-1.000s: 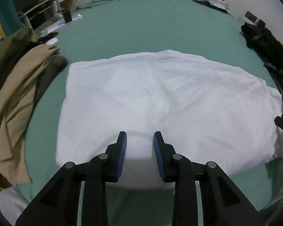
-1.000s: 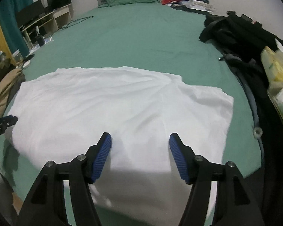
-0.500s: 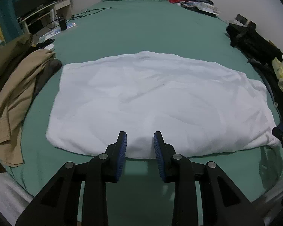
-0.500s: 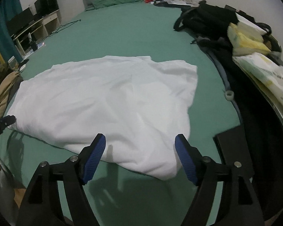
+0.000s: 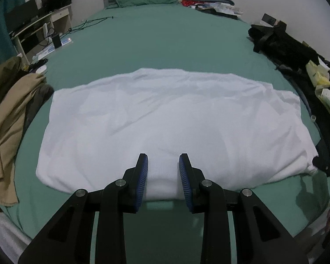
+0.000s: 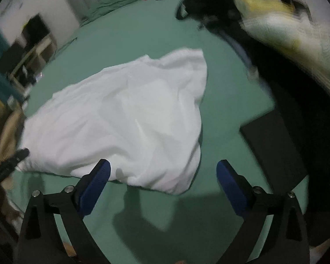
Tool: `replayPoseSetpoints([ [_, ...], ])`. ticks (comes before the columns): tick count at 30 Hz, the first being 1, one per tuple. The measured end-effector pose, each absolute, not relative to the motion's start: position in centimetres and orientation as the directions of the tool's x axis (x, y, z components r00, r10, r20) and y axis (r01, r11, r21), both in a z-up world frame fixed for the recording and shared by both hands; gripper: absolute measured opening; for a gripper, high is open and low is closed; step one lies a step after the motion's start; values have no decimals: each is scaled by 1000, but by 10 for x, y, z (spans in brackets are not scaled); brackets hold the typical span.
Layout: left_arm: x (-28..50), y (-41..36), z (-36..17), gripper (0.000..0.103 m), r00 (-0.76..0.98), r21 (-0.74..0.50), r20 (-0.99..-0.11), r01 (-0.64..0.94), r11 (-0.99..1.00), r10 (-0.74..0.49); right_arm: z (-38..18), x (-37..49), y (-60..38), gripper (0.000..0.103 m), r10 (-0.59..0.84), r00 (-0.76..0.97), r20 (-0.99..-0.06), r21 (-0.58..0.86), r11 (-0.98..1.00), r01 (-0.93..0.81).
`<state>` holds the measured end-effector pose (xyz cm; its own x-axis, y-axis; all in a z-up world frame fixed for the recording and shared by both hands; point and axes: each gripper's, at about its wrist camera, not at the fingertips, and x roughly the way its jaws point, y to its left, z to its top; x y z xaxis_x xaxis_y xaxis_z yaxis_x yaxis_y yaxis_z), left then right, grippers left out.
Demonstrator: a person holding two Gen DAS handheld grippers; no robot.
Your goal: Fold large clothes
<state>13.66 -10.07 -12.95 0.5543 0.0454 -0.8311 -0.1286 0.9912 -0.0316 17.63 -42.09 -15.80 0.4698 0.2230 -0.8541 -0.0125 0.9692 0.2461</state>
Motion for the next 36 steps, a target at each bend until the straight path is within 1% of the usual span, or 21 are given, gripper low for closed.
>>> replayPoseSetpoints([
  [2, 142, -100, -128, 32, 567, -37, -823, -126, 991, 41, -169, 178, -432, 96, 276, 446, -852, 330, 943, 47],
  [5, 154, -97, -131, 32, 585, -48, -811, -110, 993, 25, -176, 182, -437, 98, 302, 449, -841, 377, 922, 87],
  [7, 166, -93, -136, 32, 584, -62, -812, -113, 992, 16, -177, 187, -433, 100, 319, 459, -829, 396, 915, 79],
  [9, 175, -91, -138, 32, 585, -92, -811, -110, 990, -11, -178, 192, -428, 100, 350, 470, -810, 434, 897, 81],
  [12, 185, -93, -143, 31, 587, -100, -809, -94, 991, -26, -182, 200, -422, 100, 407, 482, -776, 499, 864, 74],
  [15, 194, -97, -151, 31, 573, -122, -817, -68, 990, -61, -189, 211, -413, 100, 493, 478, -727, 579, 814, 43],
  [19, 199, -107, -156, 31, 572, -167, -810, -8, 986, -133, -192, 226, -397, 101, 490, 489, -722, 574, 818, 29],
  [21, 202, -112, -160, 31, 567, -128, -817, 6, 992, -109, -194, 232, -392, 101, 502, 504, -703, 594, 804, 28],
  [24, 212, -114, -179, 31, 501, -135, -858, -5, 991, -114, -196, 240, -385, 101, 525, 513, -679, 624, 781, 27],
  [25, 212, -114, -180, 32, 515, -129, -850, -9, 992, -106, -196, 243, -383, 98, 543, 516, -663, 641, 767, 17],
  [27, 213, -118, -180, 32, 516, -106, -852, -7, 994, -87, -199, 249, -378, 85, 603, 500, -622, 693, 721, -9],
  [28, 213, -120, -180, 32, 517, -98, -852, -8, 995, -80, -202, 251, -373, 72, 606, 489, -628, 692, 722, -6],
  [29, 213, -121, -180, 31, 519, -92, -852, -9, 996, -74, -205, 253, -368, 57, 599, 481, -640, 681, 732, -7],
  [30, 214, -122, -181, 31, 521, -87, -851, -9, 996, -70, -206, 256, -362, 49, 603, 473, -643, 677, 736, -18],
  [31, 214, -123, -181, 31, 522, -86, -850, -9, 996, -68, -209, 258, -356, 31, 614, 458, -643, 679, 734, -30],
  [32, 214, -123, -181, 31, 522, -85, -850, -9, 996, -67, -211, 259, -350, 26, 619, 448, -645, 678, 734, -39],
  [34, 216, -125, -181, 31, 519, -78, -852, -1, 997, -66, -204, 259, -345, 22, 613, 456, -646, 662, 747, -66],
  [36, 218, -125, -182, 31, 510, -79, -857, 13, 997, -75, -190, 258, -339, 20, 606, 473, -639, 640, 760, -109],
])
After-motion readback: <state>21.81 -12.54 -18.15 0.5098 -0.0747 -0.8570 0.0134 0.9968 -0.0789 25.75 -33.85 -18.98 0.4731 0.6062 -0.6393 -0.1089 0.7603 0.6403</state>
